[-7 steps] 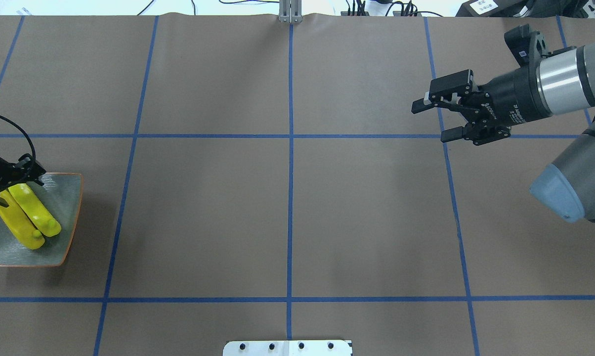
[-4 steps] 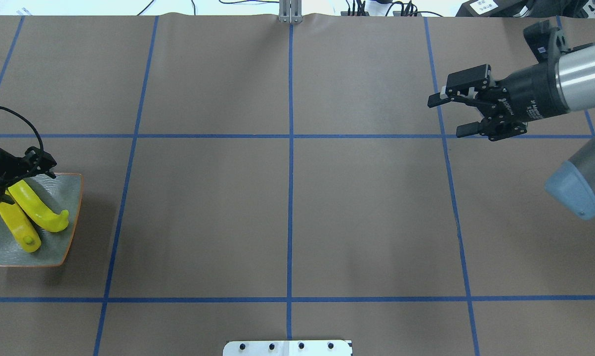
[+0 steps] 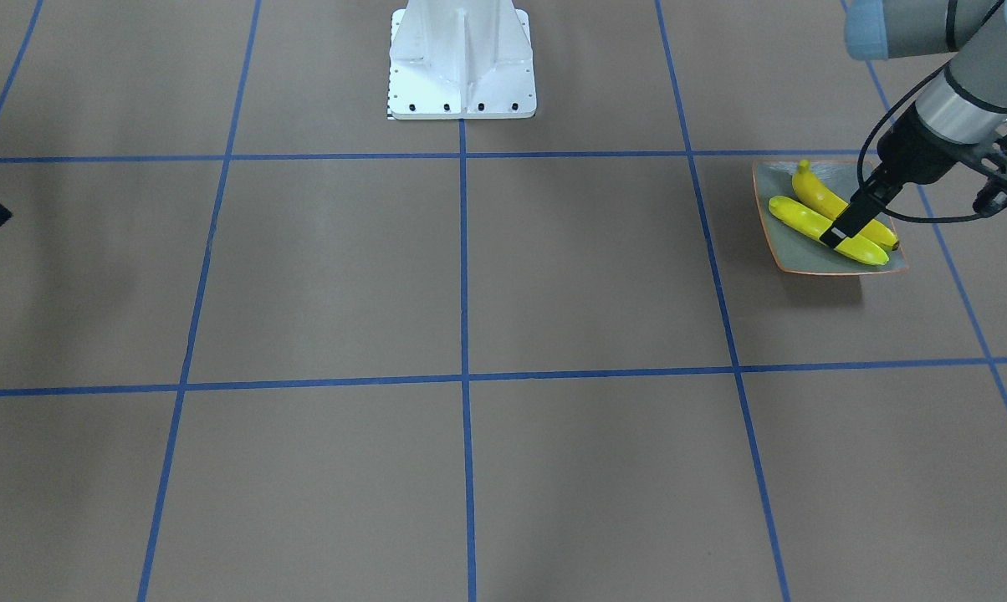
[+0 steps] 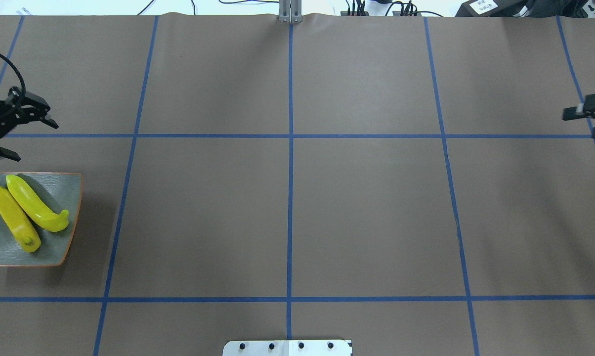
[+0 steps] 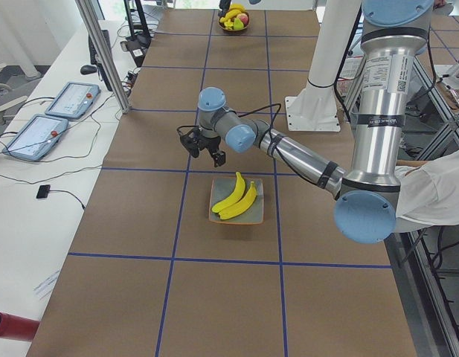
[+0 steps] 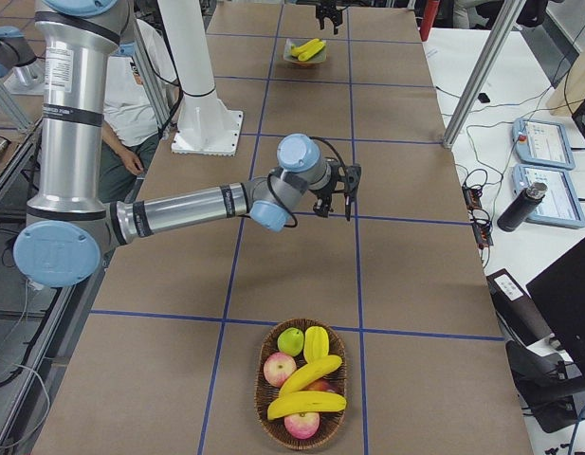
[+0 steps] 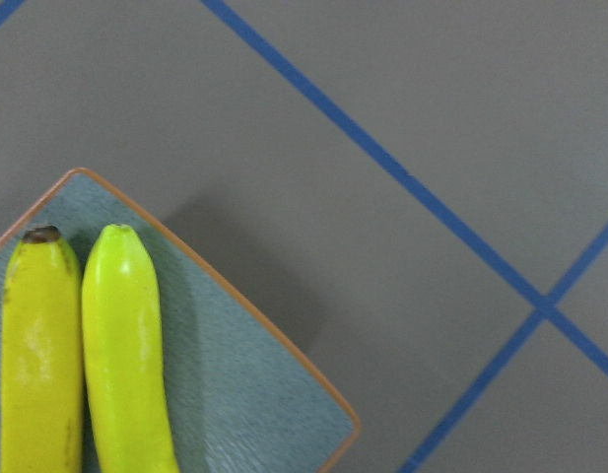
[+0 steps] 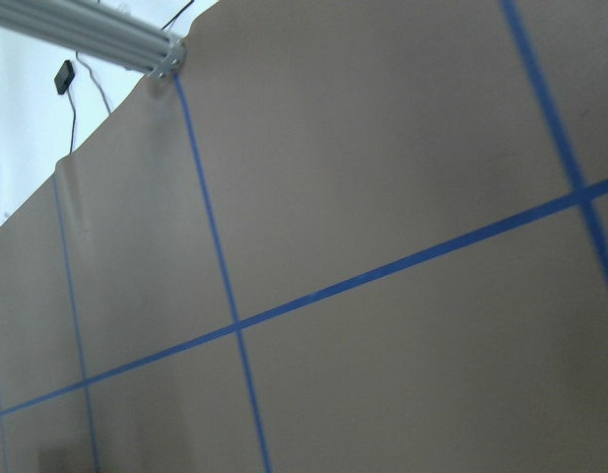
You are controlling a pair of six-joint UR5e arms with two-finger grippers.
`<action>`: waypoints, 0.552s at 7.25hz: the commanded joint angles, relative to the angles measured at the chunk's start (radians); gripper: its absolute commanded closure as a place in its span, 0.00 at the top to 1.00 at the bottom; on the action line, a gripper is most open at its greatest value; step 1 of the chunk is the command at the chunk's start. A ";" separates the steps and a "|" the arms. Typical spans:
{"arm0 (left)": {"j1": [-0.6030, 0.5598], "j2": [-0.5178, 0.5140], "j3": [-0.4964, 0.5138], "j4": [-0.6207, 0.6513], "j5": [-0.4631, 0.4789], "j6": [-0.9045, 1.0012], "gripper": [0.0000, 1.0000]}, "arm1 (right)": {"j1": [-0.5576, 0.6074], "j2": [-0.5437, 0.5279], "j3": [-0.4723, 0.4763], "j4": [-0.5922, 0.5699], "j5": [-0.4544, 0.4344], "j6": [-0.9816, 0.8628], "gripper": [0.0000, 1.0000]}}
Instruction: Transfer all bananas from basket to plate
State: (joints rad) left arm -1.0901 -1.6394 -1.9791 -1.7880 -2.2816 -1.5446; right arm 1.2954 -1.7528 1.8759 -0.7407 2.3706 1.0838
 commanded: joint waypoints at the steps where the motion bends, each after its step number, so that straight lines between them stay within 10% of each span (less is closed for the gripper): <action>1: -0.034 -0.034 0.002 0.002 -0.035 0.000 1.00 | 0.160 -0.108 -0.094 -0.008 0.001 -0.400 1.00; 4: -0.034 -0.048 0.006 0.004 -0.035 -0.011 1.00 | 0.282 -0.146 -0.230 -0.025 -0.109 -0.827 1.00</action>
State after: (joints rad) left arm -1.1248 -1.6796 -1.9755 -1.7846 -2.3159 -1.5488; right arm 1.5474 -1.8790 1.6832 -0.7575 2.3299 0.4138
